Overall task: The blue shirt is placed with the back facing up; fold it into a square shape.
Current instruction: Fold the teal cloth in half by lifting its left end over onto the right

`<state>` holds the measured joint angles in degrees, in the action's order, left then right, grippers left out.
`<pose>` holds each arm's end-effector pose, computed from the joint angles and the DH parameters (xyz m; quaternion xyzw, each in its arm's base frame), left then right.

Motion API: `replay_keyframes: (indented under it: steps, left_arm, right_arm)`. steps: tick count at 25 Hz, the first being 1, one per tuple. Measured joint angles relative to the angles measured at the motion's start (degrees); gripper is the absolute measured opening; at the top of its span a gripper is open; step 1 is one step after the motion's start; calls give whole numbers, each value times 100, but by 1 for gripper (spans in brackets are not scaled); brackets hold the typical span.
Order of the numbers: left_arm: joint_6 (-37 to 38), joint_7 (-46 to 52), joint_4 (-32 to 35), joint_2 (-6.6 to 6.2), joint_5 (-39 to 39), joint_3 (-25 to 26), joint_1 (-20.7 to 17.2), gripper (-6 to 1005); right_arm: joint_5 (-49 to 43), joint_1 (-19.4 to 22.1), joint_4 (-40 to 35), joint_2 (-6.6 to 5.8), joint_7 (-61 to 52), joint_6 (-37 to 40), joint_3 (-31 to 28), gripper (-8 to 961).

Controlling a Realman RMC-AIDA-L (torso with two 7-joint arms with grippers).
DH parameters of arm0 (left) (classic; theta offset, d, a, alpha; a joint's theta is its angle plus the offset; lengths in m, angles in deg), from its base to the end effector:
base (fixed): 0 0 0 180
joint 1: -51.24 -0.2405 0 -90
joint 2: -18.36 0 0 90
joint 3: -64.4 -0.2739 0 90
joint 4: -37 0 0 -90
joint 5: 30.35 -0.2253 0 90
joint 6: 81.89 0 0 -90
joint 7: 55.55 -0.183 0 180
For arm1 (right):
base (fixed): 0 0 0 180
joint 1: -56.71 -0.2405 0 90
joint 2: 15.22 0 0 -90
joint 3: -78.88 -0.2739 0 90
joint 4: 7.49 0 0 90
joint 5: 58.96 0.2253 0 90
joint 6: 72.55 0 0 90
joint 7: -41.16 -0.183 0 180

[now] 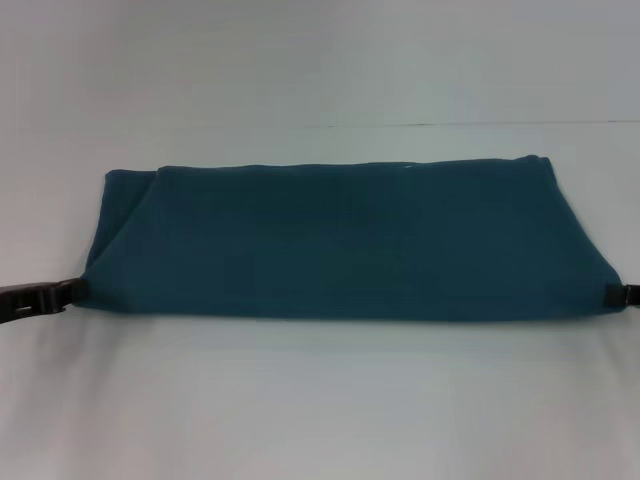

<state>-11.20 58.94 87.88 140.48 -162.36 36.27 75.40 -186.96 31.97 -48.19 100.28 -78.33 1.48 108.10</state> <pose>-0.3796 0.3712 0.0112 -0.7711 -0.5330 -0.1551 0.3117 0.3900 0.3654 0.0180 -0.7427 0.5911 0.1837 0.2555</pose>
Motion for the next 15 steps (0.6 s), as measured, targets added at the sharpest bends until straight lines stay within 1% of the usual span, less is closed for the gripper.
replay_keyframes:
  steps: [2, 7, 15]
  left_arm:
    - [7, -16, 1, -5, 0, 44, -6, 15]
    - [41, -44, 7, -18, -2, 89, -15, 15]
    - [56, -26, 10, -22, 35, 88, -13, 15]
  right_arm:
    - [37, 74, -17, 23, 0, 17, -9, 5]
    - [185, 197, -22, 33, 76, 69, -21, 6]
    - [206, 158, 10, 80, 163, 81, -21, 20]
